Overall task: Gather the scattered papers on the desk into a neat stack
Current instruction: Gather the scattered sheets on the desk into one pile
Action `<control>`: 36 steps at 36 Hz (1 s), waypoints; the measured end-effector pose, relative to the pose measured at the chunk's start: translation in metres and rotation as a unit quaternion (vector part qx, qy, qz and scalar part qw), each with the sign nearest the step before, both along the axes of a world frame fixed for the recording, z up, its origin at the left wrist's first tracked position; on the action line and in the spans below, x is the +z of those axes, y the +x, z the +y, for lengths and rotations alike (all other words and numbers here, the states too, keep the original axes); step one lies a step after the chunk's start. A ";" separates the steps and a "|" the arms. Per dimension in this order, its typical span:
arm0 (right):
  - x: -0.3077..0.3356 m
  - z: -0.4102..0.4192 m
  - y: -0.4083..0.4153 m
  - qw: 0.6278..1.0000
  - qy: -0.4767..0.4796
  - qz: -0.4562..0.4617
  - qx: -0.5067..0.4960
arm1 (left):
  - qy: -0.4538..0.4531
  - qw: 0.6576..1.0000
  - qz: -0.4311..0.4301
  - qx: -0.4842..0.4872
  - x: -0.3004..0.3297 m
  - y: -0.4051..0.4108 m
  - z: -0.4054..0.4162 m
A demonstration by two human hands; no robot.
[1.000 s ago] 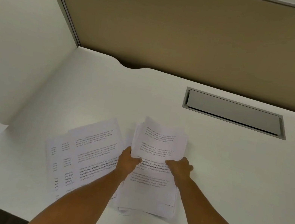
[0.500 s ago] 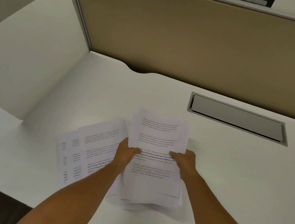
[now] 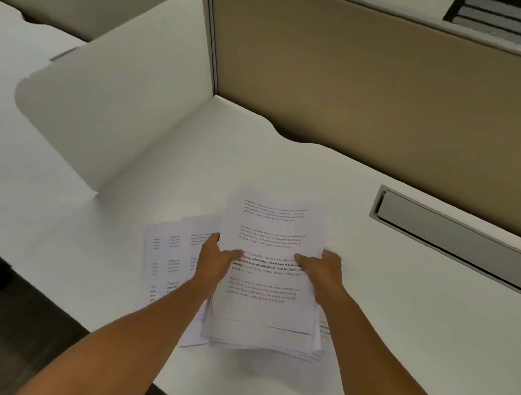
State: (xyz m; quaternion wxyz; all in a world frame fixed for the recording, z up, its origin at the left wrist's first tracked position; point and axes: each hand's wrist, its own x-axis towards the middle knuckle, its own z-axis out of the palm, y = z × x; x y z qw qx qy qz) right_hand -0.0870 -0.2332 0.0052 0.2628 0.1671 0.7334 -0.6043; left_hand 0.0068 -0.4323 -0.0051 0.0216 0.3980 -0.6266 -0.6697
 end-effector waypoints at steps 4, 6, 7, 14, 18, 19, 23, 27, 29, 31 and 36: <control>0.000 -0.019 0.002 1.000 0.012 0.007 0.028 | -0.002 1.000 0.005 0.017 -0.002 0.010 -0.014; -0.001 -0.028 0.004 0.999 0.018 0.005 0.041 | -0.007 1.000 0.003 0.026 -0.004 0.015 -0.020; -0.002 -0.032 0.005 0.999 0.021 0.003 0.048 | -0.009 0.999 0.000 0.031 -0.005 0.018 -0.023; -0.017 -0.060 0.016 0.995 0.057 -0.009 0.082 | -0.038 0.998 -0.035 0.048 -0.017 0.036 -0.036; -0.025 -0.070 0.025 0.991 0.070 -0.003 0.112 | -0.041 0.996 -0.058 0.056 -0.026 0.042 -0.039; -0.028 -0.073 0.026 0.990 0.073 -0.002 0.118 | -0.042 0.996 -0.062 0.057 -0.028 0.042 -0.039; -0.038 -0.083 0.030 0.987 0.095 0.004 0.128 | -0.066 0.994 -0.077 0.045 -0.035 0.044 -0.042; -0.047 -0.092 0.033 0.980 0.128 0.023 0.152 | -0.106 0.989 -0.102 0.022 -0.042 0.046 -0.045; -0.051 -0.096 0.033 0.974 0.157 0.033 0.159 | -0.126 0.984 -0.124 0.010 -0.045 0.047 -0.045; -0.053 -0.101 0.032 0.960 0.215 0.040 0.175 | -0.178 0.969 -0.170 -0.013 -0.047 0.046 -0.046; -0.054 -0.110 0.029 0.939 0.273 0.043 0.204 | -0.254 0.917 -0.304 -0.043 -0.048 0.047 -0.051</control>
